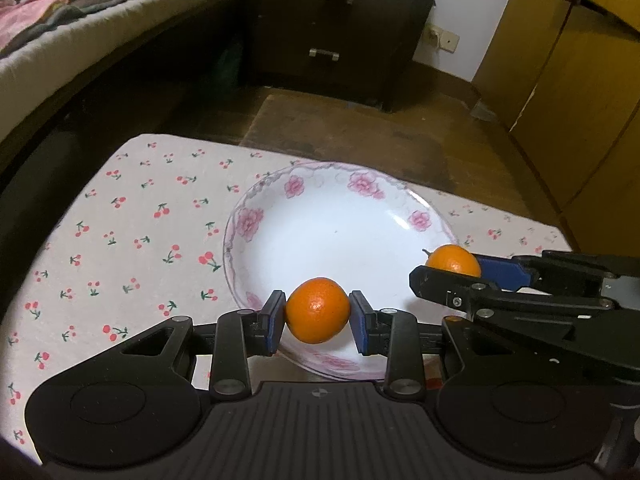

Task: Organize fruits
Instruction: 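Carry both oranges over the white plate and open both grippers to drop them, then move both tools back to the fruit cluster beside the plate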

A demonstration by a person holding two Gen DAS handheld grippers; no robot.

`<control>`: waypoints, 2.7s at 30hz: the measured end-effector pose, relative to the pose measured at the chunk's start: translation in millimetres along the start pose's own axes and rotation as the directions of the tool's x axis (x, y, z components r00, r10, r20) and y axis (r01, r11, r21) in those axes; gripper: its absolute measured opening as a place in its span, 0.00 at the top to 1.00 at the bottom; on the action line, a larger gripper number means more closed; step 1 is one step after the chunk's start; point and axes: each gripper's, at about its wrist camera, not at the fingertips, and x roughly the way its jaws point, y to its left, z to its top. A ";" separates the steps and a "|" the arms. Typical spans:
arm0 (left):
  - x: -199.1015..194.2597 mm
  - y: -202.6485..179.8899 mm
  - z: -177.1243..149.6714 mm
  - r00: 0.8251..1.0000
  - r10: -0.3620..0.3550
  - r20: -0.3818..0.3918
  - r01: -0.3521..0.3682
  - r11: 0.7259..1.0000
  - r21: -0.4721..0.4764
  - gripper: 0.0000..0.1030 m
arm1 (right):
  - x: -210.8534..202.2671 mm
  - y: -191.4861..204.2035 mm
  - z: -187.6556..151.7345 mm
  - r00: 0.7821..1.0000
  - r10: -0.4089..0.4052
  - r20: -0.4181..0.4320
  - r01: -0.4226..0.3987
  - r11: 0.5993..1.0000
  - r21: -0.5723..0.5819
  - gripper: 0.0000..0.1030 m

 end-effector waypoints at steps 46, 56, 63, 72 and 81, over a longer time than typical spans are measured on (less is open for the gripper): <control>-50.3 -1.8 -21.6 0.998 -0.010 0.055 0.009 1.000 0.018 0.42 | -55.2 13.2 -11.4 0.999 0.025 0.023 -0.025 1.000 0.009 0.61; -61.0 1.9 -57.7 0.999 -0.045 -0.009 0.045 0.999 0.023 0.43 | -81.5 23.6 -48.6 0.999 0.020 -0.040 -0.020 1.000 0.000 0.61; -56.9 -8.8 -78.5 0.994 -0.098 -0.049 0.102 0.991 0.088 0.43 | -88.5 19.9 -62.7 0.997 0.021 -0.072 -0.019 0.999 0.029 0.61; -39.2 -19.5 -93.8 0.994 -0.088 -0.071 0.100 0.979 0.179 0.42 | -79.9 20.3 -68.5 0.993 0.032 -0.113 -0.029 0.999 0.025 0.60; -43.9 -21.5 -101.9 0.986 -0.117 -0.117 0.138 0.970 0.199 0.42 | -71.8 11.3 -68.6 0.990 0.022 -0.142 -0.014 0.998 0.055 0.60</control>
